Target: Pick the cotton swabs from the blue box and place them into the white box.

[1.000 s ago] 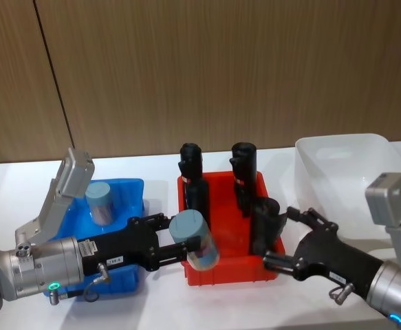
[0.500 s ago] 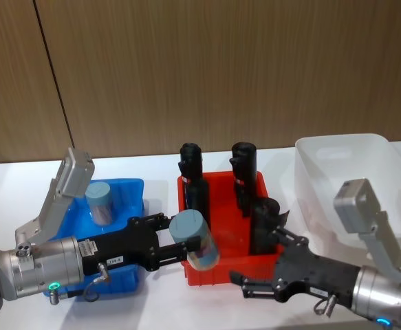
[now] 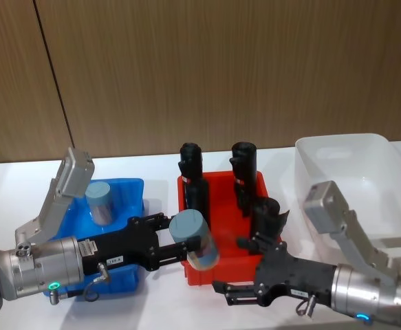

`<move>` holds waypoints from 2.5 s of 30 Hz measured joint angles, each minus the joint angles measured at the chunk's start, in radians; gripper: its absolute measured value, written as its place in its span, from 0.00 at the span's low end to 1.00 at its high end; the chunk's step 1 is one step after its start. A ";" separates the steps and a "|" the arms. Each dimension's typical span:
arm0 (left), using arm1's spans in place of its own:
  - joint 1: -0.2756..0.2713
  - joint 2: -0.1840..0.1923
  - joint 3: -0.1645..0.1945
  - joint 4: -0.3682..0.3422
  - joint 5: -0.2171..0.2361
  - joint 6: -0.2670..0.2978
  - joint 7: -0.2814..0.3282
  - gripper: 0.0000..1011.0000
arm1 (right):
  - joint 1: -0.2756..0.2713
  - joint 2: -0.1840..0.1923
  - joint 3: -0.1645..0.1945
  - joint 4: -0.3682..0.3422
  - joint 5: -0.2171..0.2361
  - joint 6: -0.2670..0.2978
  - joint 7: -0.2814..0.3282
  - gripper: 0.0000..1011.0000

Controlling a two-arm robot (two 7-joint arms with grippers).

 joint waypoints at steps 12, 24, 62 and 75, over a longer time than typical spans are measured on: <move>0.000 0.000 0.000 0.000 0.000 0.000 0.000 0.65 | 0.049 -0.033 -0.022 0.066 -0.038 -0.007 -0.009 0.99; 0.000 0.000 0.000 0.000 0.000 0.000 0.000 0.65 | 0.082 -0.061 -0.046 0.108 -0.063 -0.015 -0.010 0.99; 0.000 0.000 0.000 0.000 0.000 0.000 -0.001 0.65 | 0.143 -0.108 -0.092 0.164 -0.087 -0.026 -0.024 0.70; 0.000 0.000 0.000 0.000 0.000 0.000 0.000 0.73 | 0.146 -0.106 -0.099 0.166 -0.076 -0.030 -0.025 0.63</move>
